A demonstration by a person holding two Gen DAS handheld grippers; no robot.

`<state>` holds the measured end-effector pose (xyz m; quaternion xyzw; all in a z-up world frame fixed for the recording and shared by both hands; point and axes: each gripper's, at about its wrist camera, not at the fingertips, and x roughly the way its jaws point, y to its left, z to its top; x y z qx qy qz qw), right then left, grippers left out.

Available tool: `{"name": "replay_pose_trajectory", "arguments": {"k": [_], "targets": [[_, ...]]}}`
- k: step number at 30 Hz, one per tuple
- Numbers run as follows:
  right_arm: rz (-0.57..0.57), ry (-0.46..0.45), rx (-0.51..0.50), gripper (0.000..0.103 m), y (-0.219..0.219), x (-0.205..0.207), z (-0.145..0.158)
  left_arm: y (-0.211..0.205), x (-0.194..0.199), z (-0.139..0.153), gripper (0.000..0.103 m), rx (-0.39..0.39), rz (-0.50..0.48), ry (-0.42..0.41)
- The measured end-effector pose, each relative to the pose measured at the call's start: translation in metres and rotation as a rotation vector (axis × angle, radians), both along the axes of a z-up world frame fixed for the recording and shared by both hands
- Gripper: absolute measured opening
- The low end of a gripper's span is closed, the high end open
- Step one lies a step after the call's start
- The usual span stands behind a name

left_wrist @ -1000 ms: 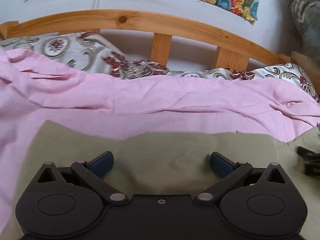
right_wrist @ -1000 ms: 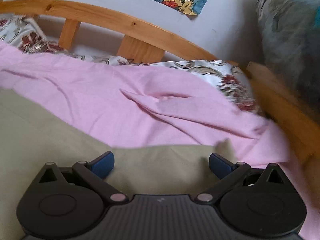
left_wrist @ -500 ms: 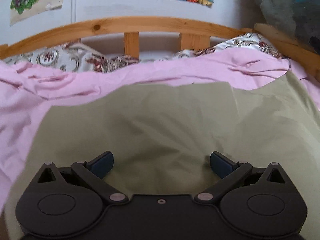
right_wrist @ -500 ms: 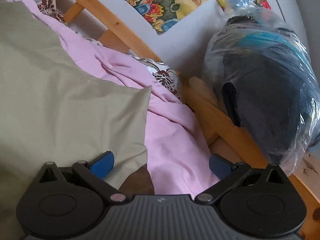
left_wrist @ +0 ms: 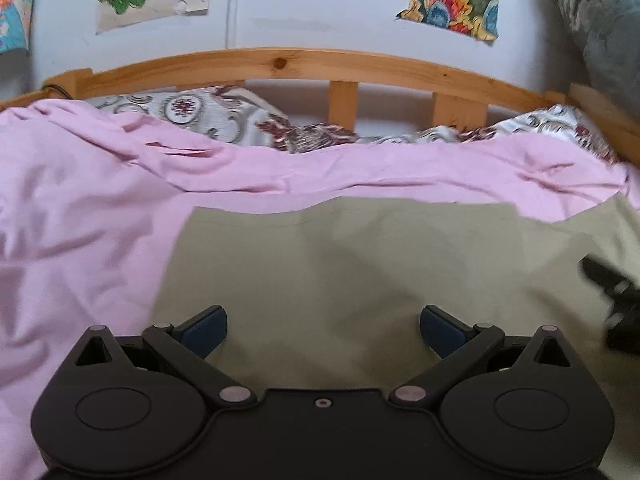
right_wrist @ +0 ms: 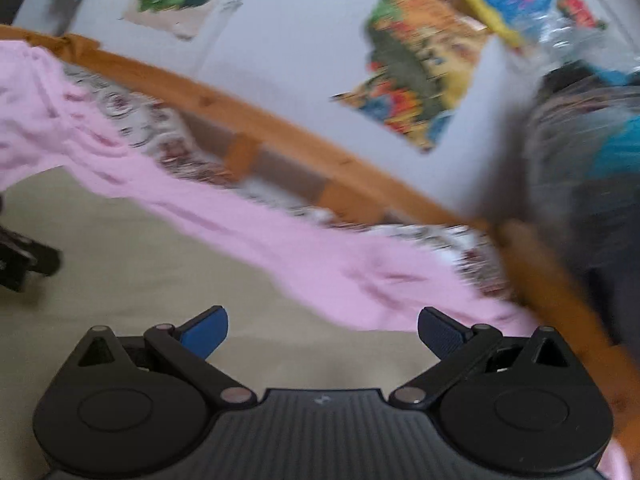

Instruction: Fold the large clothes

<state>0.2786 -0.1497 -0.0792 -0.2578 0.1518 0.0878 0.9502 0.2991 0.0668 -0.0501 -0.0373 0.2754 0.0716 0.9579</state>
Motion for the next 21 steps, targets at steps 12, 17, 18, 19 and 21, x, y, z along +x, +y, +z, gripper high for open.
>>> {"name": "replay_pose_trajectory", "arguments": {"k": [12,17,18,19,21], "targets": [[-0.027,-0.014,-0.038,0.103,0.009,-0.015,-0.054,0.022,0.004,-0.027,0.102,-0.067,0.016,0.04],[-0.018,-0.002,-0.011,0.103,0.003,-0.011,-0.05,0.022,0.003,-0.028,0.102,-0.062,0.017,0.026],[-0.012,0.024,0.015,0.103,-0.002,-0.009,-0.045,0.022,0.002,-0.028,0.102,-0.064,0.016,0.025],[-0.011,0.062,0.045,0.103,-0.007,-0.009,-0.037,0.023,0.001,-0.026,0.102,-0.068,0.017,0.024],[-0.023,0.093,0.074,0.103,-0.018,-0.018,-0.023,0.026,-0.003,-0.02,0.102,-0.08,0.011,0.027]]}}
